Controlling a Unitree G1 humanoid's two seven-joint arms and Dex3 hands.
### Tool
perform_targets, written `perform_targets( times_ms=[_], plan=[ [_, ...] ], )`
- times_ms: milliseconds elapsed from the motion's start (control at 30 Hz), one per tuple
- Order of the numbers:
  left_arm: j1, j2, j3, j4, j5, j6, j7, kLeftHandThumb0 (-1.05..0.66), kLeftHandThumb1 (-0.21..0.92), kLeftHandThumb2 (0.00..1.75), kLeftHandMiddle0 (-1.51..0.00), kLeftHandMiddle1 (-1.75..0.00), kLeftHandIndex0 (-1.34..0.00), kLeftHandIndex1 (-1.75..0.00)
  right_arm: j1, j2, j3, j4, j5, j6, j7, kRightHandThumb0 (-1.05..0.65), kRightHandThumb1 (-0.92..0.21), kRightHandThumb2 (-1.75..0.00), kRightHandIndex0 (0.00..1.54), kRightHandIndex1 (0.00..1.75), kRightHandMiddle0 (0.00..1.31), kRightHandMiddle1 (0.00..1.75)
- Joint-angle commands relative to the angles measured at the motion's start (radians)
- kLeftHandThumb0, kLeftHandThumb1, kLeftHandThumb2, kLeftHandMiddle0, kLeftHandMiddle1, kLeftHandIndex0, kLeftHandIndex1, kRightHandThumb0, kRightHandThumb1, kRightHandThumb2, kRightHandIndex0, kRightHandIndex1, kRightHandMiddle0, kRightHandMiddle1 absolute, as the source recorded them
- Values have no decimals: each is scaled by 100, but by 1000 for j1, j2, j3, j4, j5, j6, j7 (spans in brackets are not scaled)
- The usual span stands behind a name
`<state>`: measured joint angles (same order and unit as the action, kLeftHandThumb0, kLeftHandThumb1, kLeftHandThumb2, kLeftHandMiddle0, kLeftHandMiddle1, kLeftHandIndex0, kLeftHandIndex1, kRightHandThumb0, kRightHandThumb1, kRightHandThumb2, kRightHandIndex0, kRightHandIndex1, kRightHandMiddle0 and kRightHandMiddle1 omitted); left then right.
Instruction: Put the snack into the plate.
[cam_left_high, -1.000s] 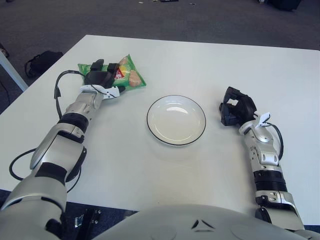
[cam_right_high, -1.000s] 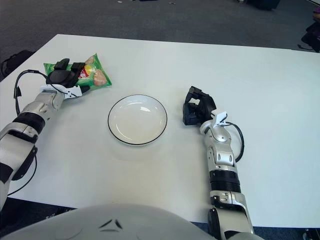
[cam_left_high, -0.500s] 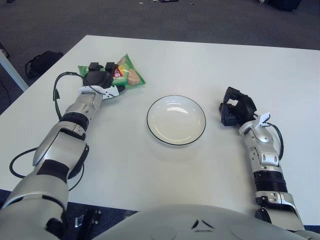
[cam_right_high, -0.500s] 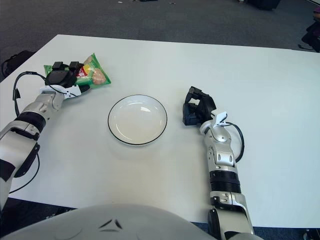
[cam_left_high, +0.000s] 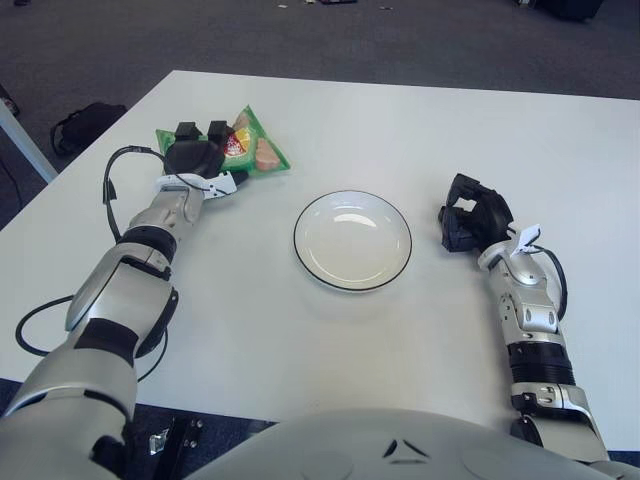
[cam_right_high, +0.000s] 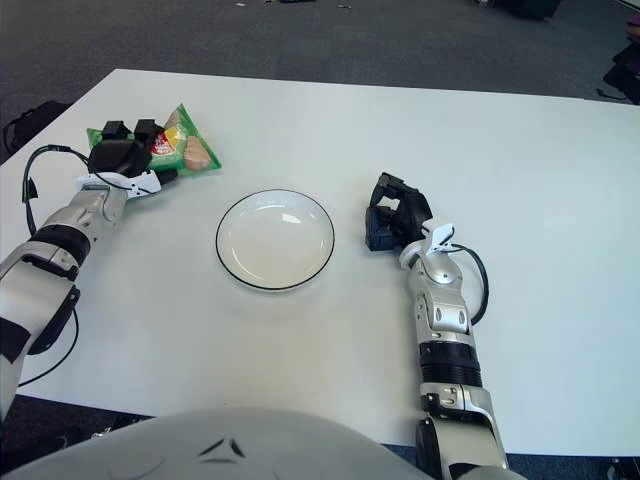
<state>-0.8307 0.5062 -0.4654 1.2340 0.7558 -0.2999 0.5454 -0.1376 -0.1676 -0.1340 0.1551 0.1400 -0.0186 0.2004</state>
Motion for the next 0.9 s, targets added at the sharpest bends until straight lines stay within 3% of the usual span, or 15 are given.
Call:
perform_targets(
  times_ms=[0, 133, 233, 867],
  plan=[
    [37, -6, -17, 29, 6, 12, -8, 1, 39, 118, -63, -157, -31, -173, 90, 12, 7, 47, -2, 37, 1, -58, -11, -158, 135, 175, 79, 175],
    [35, -8, -9, 31, -9, 8, 2, 0, 14, 142, -83, -145, -55, -174, 92, 12, 8, 42, 0, 43, 0, -58, -11, -158, 135, 175, 80, 175],
    [26, -10, 3, 25, -24, 3, 0, 0, 3, 156, -89, -151, -63, -175, 92, 12, 8, 40, 0, 47, 0, -58, -10, -158, 135, 175, 80, 175],
    [9, 3, 57, -165, -88, 28, -22, 0, -11, 174, -94, -159, -75, -175, 83, 8, 5, 61, 1, 38, 5, -58, -10, -158, 135, 175, 80, 175]
  ],
)
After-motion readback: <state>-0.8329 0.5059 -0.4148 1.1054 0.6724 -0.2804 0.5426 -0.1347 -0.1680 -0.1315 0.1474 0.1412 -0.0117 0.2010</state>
